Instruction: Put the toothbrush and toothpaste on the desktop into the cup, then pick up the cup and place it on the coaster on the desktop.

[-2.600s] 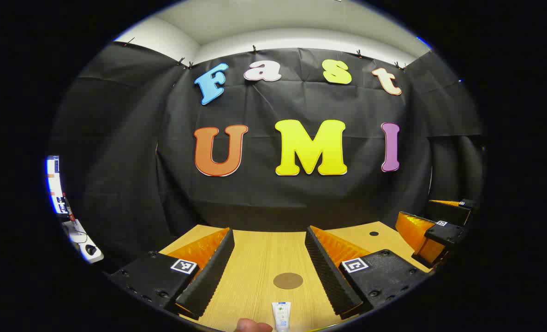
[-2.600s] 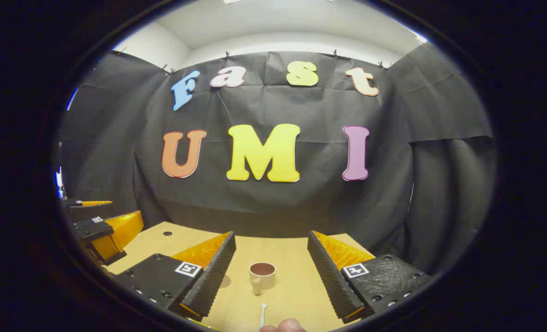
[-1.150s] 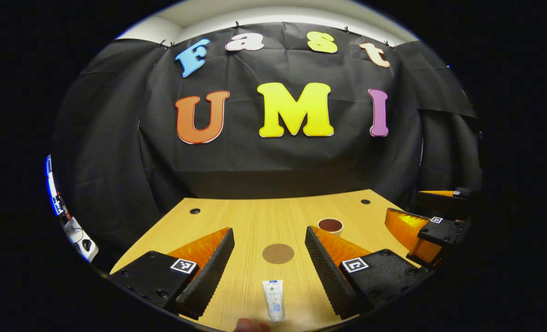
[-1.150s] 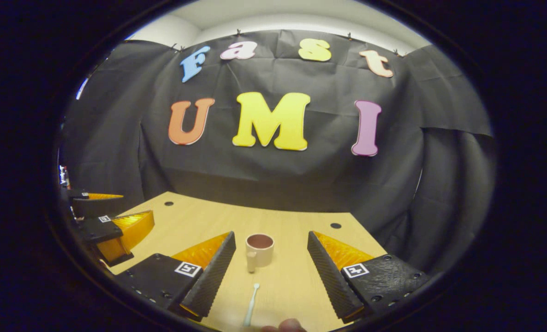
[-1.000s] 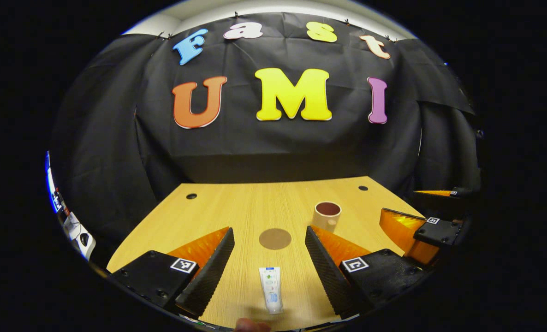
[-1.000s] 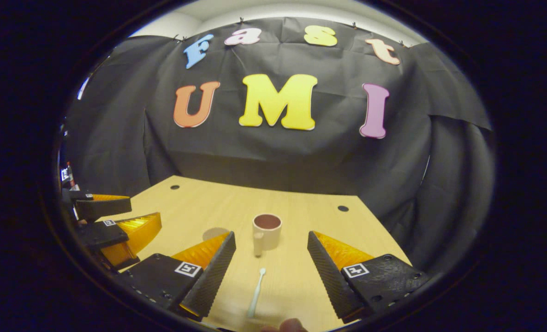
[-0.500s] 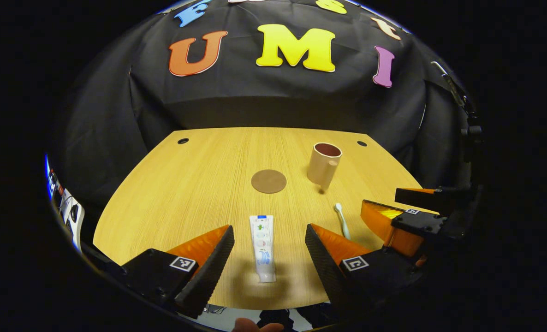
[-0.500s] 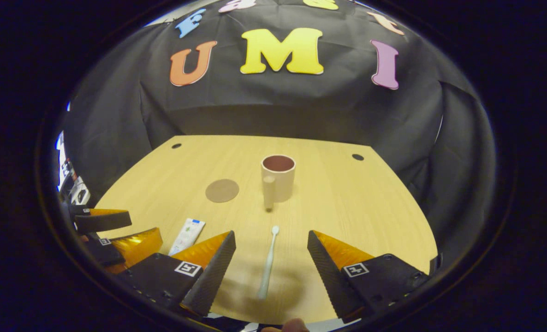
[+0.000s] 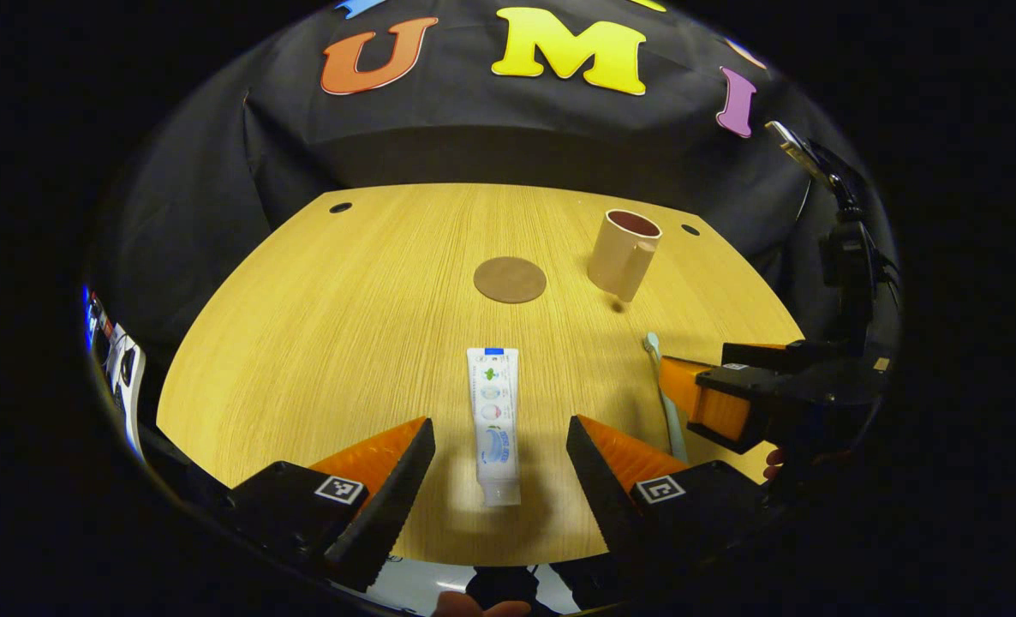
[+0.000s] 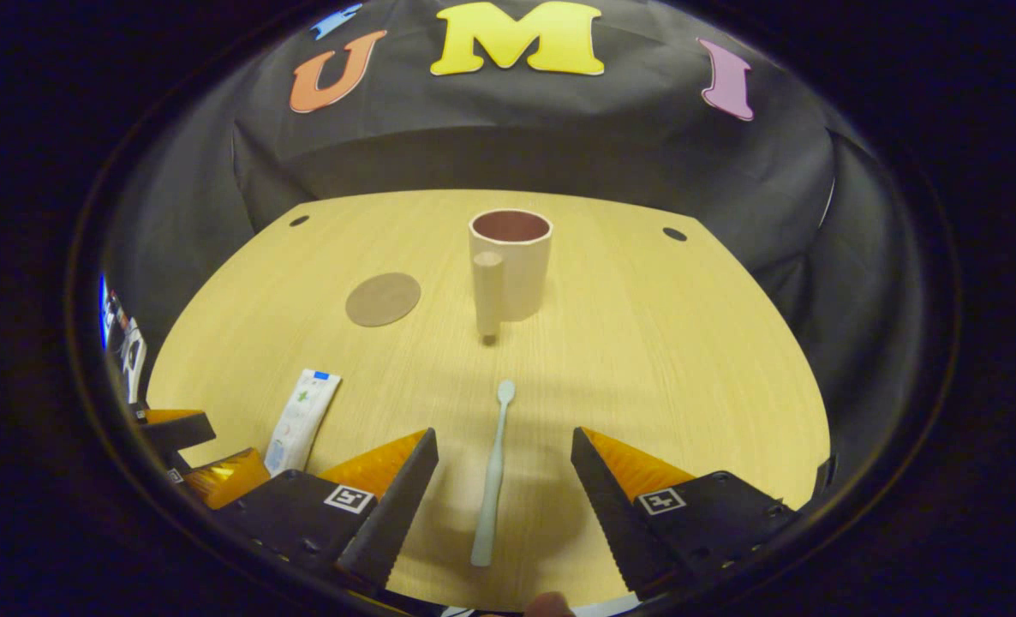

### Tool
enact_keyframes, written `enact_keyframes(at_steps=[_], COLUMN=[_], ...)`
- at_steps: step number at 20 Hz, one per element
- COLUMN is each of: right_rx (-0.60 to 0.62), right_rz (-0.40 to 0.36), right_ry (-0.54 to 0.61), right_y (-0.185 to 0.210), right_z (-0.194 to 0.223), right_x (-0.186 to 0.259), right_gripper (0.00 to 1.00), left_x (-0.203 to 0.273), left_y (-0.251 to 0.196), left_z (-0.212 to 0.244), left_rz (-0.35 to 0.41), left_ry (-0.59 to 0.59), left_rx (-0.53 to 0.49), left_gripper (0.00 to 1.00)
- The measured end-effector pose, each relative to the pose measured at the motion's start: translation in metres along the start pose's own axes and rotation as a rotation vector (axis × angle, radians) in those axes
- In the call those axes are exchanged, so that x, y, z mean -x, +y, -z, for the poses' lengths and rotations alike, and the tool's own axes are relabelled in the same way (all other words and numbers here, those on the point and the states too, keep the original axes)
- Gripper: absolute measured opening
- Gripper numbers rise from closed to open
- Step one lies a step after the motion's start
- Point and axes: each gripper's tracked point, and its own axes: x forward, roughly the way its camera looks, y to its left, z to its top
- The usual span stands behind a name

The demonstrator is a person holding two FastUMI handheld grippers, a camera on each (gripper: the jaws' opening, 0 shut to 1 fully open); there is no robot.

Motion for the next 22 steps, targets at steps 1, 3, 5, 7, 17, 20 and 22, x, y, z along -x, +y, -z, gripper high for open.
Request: enact_keyframes(at_steps=[1, 3, 5, 7, 17, 20, 22], right_rx=[0.005, 0.002, -0.003, -0.012, -0.018, -0.006, -0.005], right_rz=[0.003, 0.000, 0.005, 0.006, 0.015, 0.006, 0.001], right_ry=[0.014, 0.039, 0.058, 0.075, 0.133, 0.138, 0.142], right_y=[0.001, 0.004, 0.004, 0.004, 0.008, 0.009, 0.009], right_z=[0.002, 0.005, 0.007, 0.008, 0.014, 0.012, 0.012], right_x=[-0.007, -0.015, -0.020, -0.026, -0.042, -0.041, -0.041], right_gripper=[0.96, 0.96, 0.95, 0.78, 0.07, 0.01, 0.01], left_x=[-0.003, -0.007, -0.009, -0.010, -0.040, -0.047, -0.051], left_y=[0.001, 0.002, 0.005, 0.006, 0.012, 0.010, 0.010], left_z=[0.004, 0.011, 0.016, 0.019, 0.035, 0.034, 0.032], left_rz=[-0.001, -0.003, -0.009, -0.010, -0.015, -0.012, -0.014], left_ry=[0.011, 0.035, 0.052, 0.066, 0.124, 0.126, 0.131], left_rx=[0.002, 0.013, 0.021, 0.025, 0.051, 0.047, 0.050], left_gripper=[0.99, 0.99, 0.99, 0.99, 0.99, 0.99, 0.99])
